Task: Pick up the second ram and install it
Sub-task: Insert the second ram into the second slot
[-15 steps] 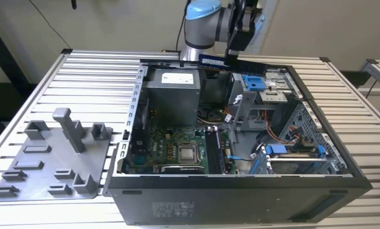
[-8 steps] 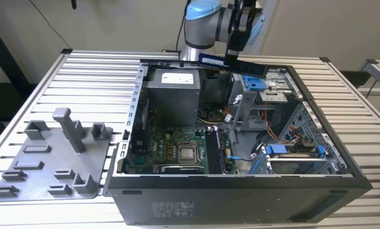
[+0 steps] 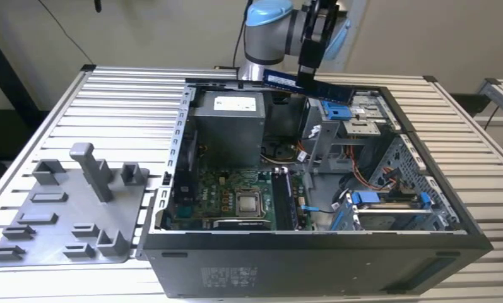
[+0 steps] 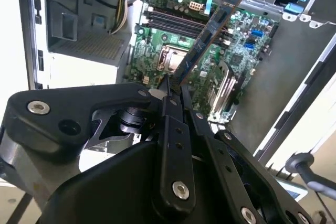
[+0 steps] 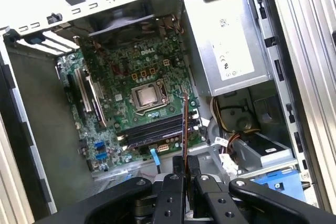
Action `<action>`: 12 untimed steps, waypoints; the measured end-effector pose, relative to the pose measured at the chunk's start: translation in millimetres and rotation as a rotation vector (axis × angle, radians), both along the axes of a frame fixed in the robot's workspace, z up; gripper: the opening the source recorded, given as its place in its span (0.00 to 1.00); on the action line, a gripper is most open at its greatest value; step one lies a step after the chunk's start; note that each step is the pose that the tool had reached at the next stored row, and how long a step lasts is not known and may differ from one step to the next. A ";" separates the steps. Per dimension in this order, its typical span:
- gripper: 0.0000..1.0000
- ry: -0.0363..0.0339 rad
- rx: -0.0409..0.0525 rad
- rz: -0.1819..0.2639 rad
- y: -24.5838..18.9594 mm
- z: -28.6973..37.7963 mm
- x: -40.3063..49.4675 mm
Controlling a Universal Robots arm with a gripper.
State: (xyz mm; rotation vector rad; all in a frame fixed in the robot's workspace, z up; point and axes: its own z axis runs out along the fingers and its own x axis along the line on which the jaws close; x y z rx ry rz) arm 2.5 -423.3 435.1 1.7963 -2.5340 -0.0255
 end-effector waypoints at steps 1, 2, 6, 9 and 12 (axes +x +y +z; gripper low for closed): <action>0.14 0.0000 -0.0001 -0.010 0.0 -0.1 0.0; 0.14 -0.0001 -0.0003 -0.020 0.0 -0.1 0.0; 0.14 0.0000 -0.0006 -0.060 0.0 -0.5 0.0; 0.14 -0.0001 -0.0010 -0.090 0.0 -0.7 0.0; 0.14 0.0000 -0.0012 -0.119 0.0 -0.9 0.0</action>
